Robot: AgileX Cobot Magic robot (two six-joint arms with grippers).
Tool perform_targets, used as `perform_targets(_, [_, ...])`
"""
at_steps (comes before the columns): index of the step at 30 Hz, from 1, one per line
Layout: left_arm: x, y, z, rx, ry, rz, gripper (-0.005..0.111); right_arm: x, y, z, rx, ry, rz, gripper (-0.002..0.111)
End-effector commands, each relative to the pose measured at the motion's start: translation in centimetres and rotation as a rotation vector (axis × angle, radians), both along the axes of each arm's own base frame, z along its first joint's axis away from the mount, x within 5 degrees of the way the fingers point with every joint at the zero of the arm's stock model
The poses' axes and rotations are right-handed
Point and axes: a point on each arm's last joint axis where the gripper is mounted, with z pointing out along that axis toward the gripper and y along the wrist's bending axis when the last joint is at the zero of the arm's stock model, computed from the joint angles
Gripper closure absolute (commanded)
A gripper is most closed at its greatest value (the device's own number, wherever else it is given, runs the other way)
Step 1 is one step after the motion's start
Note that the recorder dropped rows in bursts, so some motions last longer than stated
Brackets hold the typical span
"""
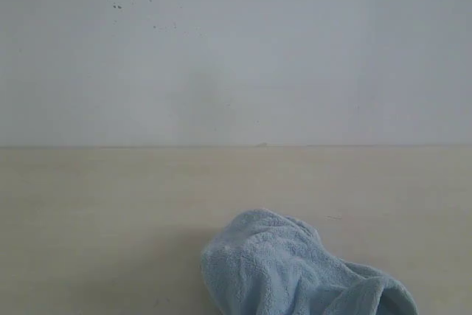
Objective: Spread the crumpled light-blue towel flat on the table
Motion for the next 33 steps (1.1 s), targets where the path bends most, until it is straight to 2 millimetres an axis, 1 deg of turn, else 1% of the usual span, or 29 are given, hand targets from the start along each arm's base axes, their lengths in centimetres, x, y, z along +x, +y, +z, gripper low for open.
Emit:
perform_targets(1, [0.0, 0.0, -0.1, 0.002, 0.002, -0.005, 0.103, 0.0, 0.0, 0.2, 0.004, -0.017, 0.005, 0.109])
perform_targets(7, [0.0, 0.0, -0.1, 0.002, 0.002, -0.005, 0.103, 0.0, 0.0, 0.2, 0.006, -0.023, 0.006, 0.109])
perform_targets(8, [0.0, 0.0, -0.1, 0.002, 0.002, -0.005, 0.103, 0.0, 0.1, 0.5, 0.003, -0.052, 0.009, 0.109])
perform_targets(9, [0.0, 0.0, -0.1, 0.002, 0.002, -0.005, 0.103, 0.1, 0.2, 1.4, 0.022, -0.15, 0.024, 0.109])
perform_targets(10, [0.0, 0.0, -0.1, 0.001, 0.0, -0.005, 0.103, 0.0, 0.3, 2.0, 0.11, -0.2, 0.031, 0.109])
perform_targets(11, [0.0, 0.0, 0.0, 0.0, -0.013, -0.002, 0.103, -0.1, 0.4, 3.2, 0.393, -0.265, 0.042, 0.109])
perform_targets(12, [0.0, 0.0, 0.1, -0.001, -0.021, 0.0, 0.103, -0.2, 0.2, 3.7, 0.55, -0.281, 0.044, 0.109])
perform_targets(13, [0.0, 0.0, 0.1, -0.001, -0.021, 0.0, 0.103, -0.3, 0.0, 4.4, 0.747, -0.305, 0.046, 0.109])
perform_targets(15, [0.0, 0.0, 0.1, -0.001, -0.021, 0.0, 0.103, -0.5, -0.2, 5.1, 0.793, -0.383, 0.059, 0.109])
perform_targets(17, [0.0, 0.0, 0.1, -0.001, -0.021, 0.0, 0.103, -0.6, -0.4, 5.5, 0.822, -0.42, 0.068, 0.109])
perform_targets(18, [0.0, 0.0, 0.1, -0.001, -0.021, 0.0, 0.103, -0.9, -0.5, 6.0, 0.852, -0.477, 0.077, 0.109])
perform_targets(19, [0.0, 0.0, 0.1, -0.001, -0.021, 0.0, 0.103, -1.2, -0.9, 6.7, 0.907, -0.567, 0.085, 0.109])
perform_targets(21, [0.0, 0.0, 0.1, -0.001, -0.021, 0.0, 0.103, -3.3, -2.8, 9.0, 1.178, -0.904, 0.154, 0.109])
perform_targets(22, [0.0, 0.0, 0.1, -0.001, -0.021, 0.0, 0.103, -5.7, -4.0, 11.8, 1.35, -1.151, 0.28, 0.109])
perform_targets(23, [0.0, 0.0, 0.1, -0.001, -0.021, 0.0, 0.103, -6.8, -4.3, 13.1, 1.401, -1.222, 0.346, 0.109])
perform_targets(24, [0.0, 0.0, 0.1, -0.001, -0.021, 0.0, 0.103, -8.8, -4.4, 16.8, 1.385, -1.273, 0.435, 0.109])
perform_targets(25, [0.0, 0.0, 0.1, -0.001, -0.021, 0.0, 0.103, -9.5, -4.1, 18.3, 1.326, -1.257, 0.457, 0.109])
perform_targets(26, [0.1, 0.0, 0.2, -0.002, -0.034, 0.004, 0.103, -10.7, -2.7, 22.3, 0.954, -1.2, 0.402, 0.109])
perform_targets(27, [0.1, 0.1, 0.4, -0.005, -0.054, 0.008, 0.103, -9.7, -1.8, 22.9, 0.741, -1.114, 0.328, 0.109])
perform_targets(28, [0.2, 0.2, 0.8, -0.014, -0.1, 0.019, 0.103, -7.4, -0.6, 24.7, 0.334, -0.967, 0.203, 0.109])
perform_targets(29, [0.2, 0.2, 0.9, -0.036, -0.112, 0.023, 0.103, -6.1, -0.3, 25.1, 0.231, -0.901, 0.16, 0.109])
perform_targets(30, [0.2, 0.1, 1.1, -0.104, -0.115, 0.026, 0.103, -1.3, 0.1, 24.4, 0.077, -0.667, 0.038, 0.109])
perform_targets(31, [0.2, 0.1, 1.1, -0.168, -0.107, 0.026, 0.103, 0.5, 0.2, 23.8, 0.01, -0.572, -0.01, 0.109])
perform_targets(32, [0.2, 0.0, 1.1, -0.238, -0.099, 0.026, 0.103, 3.2, 0.2, 22.5, -0.088, -0.425, -0.074, 0.109])
perform_targets(33, [0.2, -0.1, 1.2, -0.299, -0.093, 0.027, 0.103, 4.8, 0.3, 21.6, -0.141, -0.333, -0.102, 0.109])
